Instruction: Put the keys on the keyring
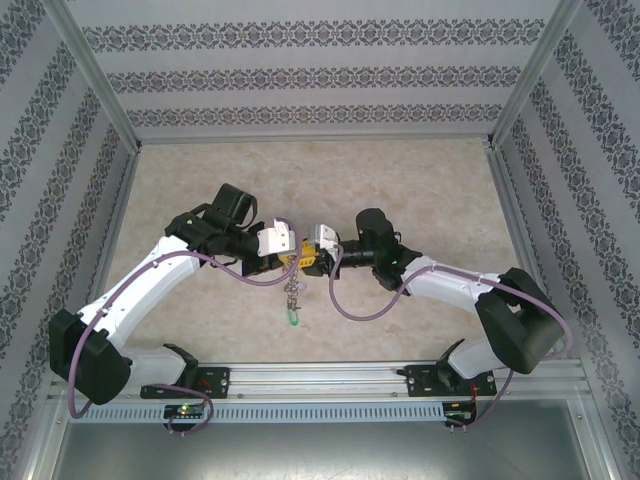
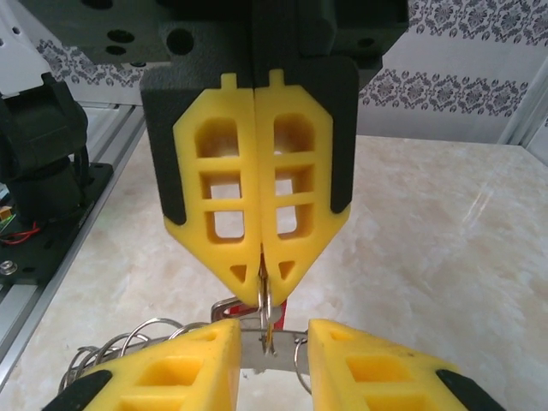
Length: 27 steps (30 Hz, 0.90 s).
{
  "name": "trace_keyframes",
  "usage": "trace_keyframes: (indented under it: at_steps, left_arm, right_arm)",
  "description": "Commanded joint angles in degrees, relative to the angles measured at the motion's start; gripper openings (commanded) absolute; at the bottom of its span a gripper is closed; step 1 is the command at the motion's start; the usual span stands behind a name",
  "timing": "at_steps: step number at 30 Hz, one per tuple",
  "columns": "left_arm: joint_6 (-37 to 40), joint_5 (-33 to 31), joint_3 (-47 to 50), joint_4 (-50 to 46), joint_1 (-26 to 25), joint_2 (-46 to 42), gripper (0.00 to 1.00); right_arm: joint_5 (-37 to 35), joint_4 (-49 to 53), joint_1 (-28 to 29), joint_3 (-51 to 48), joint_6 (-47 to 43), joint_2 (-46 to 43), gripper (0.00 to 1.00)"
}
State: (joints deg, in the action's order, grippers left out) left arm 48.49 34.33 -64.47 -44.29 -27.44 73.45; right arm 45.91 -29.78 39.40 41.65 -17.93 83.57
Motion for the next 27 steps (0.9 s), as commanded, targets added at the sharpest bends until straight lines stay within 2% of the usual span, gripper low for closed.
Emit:
trace_keyframes:
  at_steps: [1,10,13,16,17,18,20,21,23,27]
  left_arm:
    - [1.08,2.07,-2.05,0.02,-0.71,0.32,0.00]
    - [1.23,0.85,-2.19,-0.54,-0.93,0.49,0.00]
    - [1.10,1.19,-1.84,-0.29,-0.95,0.23,0.00]
    - [0.38,1.37,-1.32,0.62,-0.94,-0.13,0.00]
    - [0.30,1.40,-1.31,0.39,-0.94,0.02,0.02]
    - [0.08,1.27,-1.36,0.11,-0.93,-0.11,0.10]
    - [-0.83,1.99,-0.73,0.32,-0.68,-0.53,0.14]
    - [-1.77,2.94,-0.18,0.79,-0.11,-0.87,0.20]
    - [-3.26,6.54,1.01,1.85,1.50,-1.33,0.22]
    - [-6.27,19.74,3.01,4.12,6.09,-1.21,0.29]
  right_arm:
    - [0.67,0.59,0.86,2.10,-1.02,1.10,0.25]
    - [0.44,2.57,0.93,2.52,-2.25,0.94,0.16]
    - [0.66,2.38,0.98,2.47,-2.26,0.83,0.06]
    - [0.50,2.25,1.03,2.17,-2.21,0.33,0.01]
    - [0.28,2.14,0.98,2.06,-2.19,0.07,0.00]
    - [-0.12,1.94,1.00,1.80,-2.19,-0.34,0.00]
    - [0.17,1.14,0.75,1.27,-1.82,-1.01,0.00]
    - [0.53,0.60,0.43,0.95,-1.23,-1.45,0.00]
    - [1.16,-0.62,0.13,0.39,-0.20,-2.17,0.00]
    - [1.74,-3.85,-0.26,-0.68,2.55,-2.97,0.00]
